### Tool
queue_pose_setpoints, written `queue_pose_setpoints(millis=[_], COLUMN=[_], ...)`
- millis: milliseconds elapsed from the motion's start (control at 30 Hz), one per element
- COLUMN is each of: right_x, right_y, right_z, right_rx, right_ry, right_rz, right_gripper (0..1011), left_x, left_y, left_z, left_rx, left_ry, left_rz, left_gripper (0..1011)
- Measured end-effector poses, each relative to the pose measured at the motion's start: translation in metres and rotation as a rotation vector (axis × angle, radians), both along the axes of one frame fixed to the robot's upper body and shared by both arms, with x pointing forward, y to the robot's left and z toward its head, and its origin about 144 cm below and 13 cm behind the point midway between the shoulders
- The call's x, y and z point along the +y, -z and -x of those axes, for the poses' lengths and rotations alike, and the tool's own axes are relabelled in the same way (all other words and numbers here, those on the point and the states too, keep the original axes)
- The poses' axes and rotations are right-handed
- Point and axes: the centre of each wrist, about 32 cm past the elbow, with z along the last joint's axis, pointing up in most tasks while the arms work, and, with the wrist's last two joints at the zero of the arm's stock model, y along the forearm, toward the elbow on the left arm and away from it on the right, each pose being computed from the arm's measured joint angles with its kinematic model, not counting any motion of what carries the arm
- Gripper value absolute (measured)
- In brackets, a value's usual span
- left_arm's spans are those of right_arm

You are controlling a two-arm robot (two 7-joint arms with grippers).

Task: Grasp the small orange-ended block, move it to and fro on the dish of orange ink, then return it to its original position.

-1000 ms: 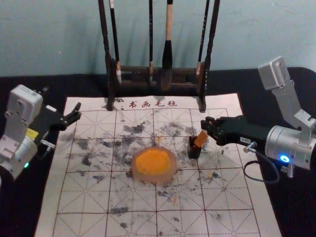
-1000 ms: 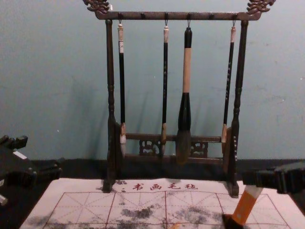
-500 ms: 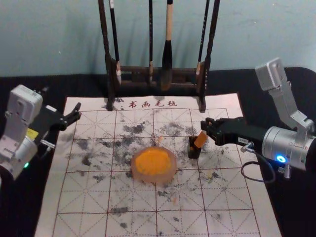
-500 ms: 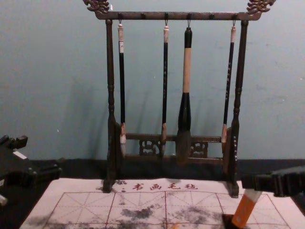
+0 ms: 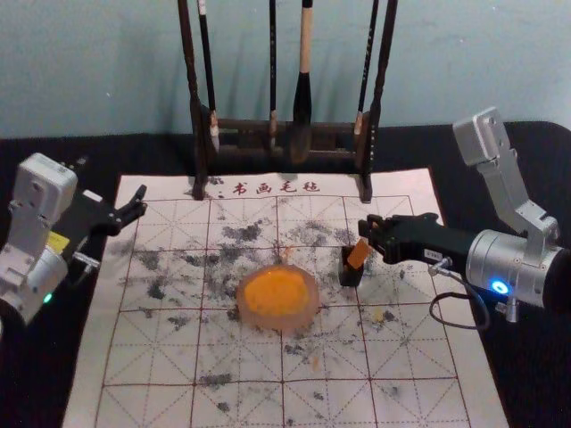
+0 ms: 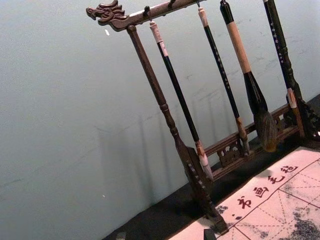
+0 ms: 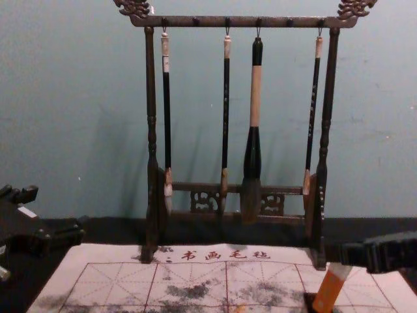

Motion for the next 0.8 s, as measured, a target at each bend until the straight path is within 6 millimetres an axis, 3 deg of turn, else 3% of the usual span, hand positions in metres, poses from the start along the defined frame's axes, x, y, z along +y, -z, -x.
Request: queue_pose_setpoints(millis=[800], right_x=[0.0048], right_y=[0.0053], right_z=[-0.0034], right_rx=[-0.013], right_ry=[0.003], right_rz=[0.031], right_gripper=[126], left_x=[0.0000], left_y=[0.0000], left_z=[0.0000], left_rx=[0.000], left_ry=[0.000], left_rz=[0.000], left_gripper=[1001])
